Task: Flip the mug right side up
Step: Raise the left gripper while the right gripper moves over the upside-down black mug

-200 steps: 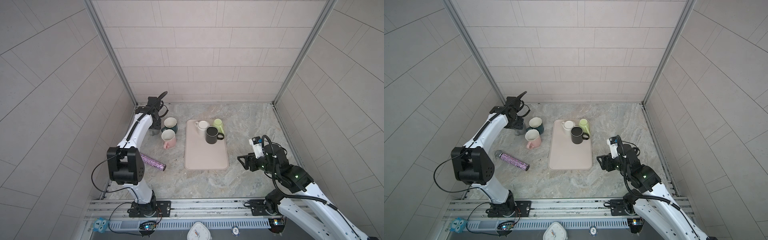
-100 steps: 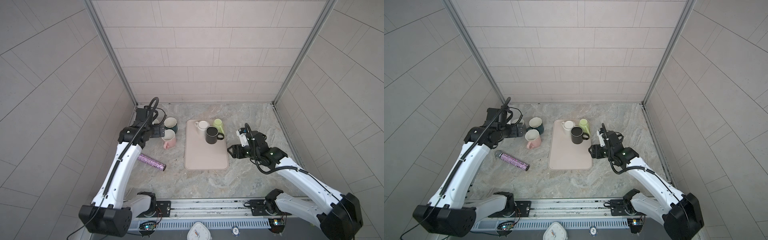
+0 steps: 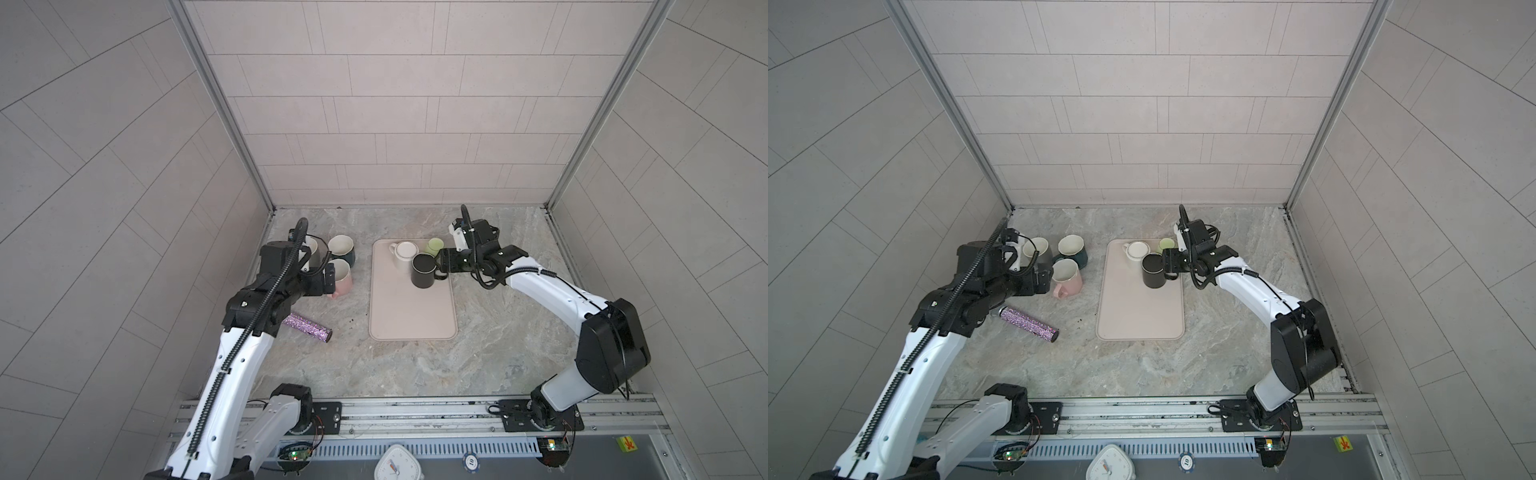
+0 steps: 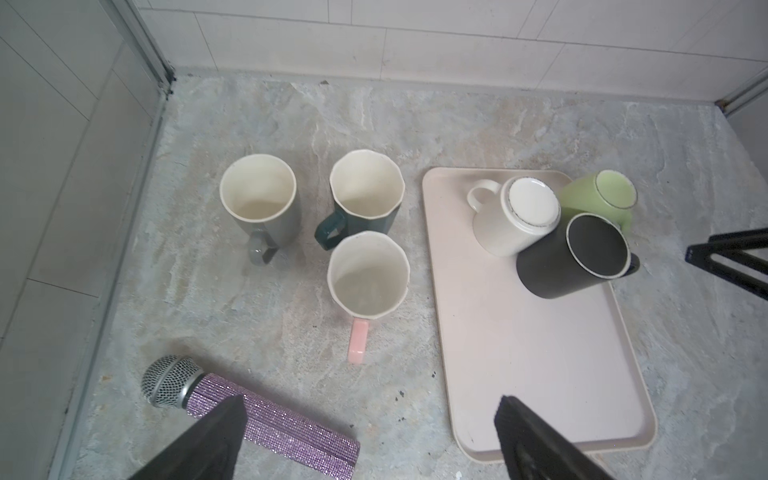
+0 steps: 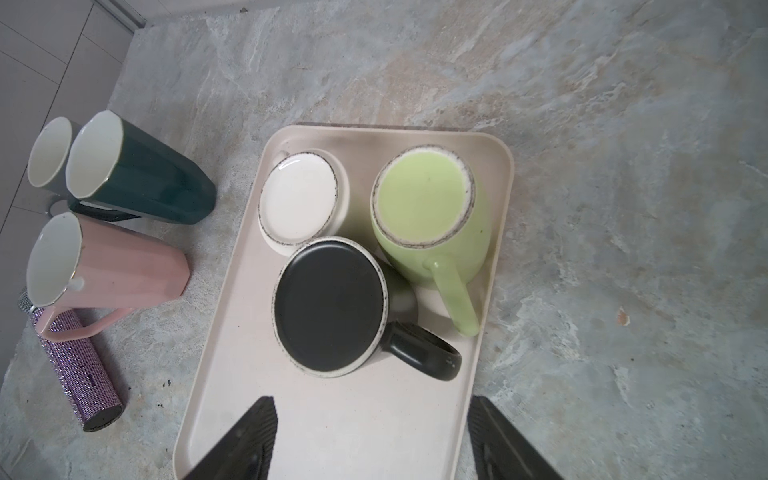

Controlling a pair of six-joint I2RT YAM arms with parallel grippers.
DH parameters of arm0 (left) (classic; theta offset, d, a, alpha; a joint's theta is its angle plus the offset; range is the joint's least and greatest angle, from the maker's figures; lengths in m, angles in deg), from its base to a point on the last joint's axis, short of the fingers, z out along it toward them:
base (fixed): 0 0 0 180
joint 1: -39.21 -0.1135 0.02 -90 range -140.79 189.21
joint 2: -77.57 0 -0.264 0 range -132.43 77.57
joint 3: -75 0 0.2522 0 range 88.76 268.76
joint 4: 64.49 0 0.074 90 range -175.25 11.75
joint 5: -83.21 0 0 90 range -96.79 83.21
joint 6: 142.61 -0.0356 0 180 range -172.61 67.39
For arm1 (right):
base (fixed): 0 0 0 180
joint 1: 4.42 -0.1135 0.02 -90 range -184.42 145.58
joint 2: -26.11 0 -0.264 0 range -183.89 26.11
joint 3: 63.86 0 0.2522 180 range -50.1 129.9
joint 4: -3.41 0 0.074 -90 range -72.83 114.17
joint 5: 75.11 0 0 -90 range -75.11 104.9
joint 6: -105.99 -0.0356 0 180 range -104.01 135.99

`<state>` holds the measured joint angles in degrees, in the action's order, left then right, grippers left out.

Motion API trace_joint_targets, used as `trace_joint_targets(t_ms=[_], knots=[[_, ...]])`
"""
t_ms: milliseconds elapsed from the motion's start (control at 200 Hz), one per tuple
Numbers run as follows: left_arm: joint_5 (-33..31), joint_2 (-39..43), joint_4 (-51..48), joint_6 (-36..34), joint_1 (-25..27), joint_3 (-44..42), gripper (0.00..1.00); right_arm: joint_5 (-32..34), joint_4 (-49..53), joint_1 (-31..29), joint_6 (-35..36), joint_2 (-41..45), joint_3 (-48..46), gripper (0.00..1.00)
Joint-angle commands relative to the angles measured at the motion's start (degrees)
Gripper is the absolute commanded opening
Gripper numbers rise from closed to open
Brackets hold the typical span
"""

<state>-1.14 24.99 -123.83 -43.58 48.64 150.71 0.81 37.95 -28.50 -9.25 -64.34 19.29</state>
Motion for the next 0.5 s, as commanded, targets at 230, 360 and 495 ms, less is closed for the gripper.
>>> trace_joint_targets(t_ms=[230,360,495], knots=[[4.53,-1.18,6.28,1.36,6.20,-4.17,1.00,-1.80,-3.57,0.13,3.00,-1.81,-3.49,0.73],[6.96,-0.35,8.64,3.51,6.31,-5.24,1.00,-1.39,-5.57,0.08,6.13,-2.49,-4.66,0.73],[9.43,0.82,10.14,6.00,6.41,-6.53,1.00,-2.25,-5.42,0.08,7.26,-3.90,-3.74,0.73]])
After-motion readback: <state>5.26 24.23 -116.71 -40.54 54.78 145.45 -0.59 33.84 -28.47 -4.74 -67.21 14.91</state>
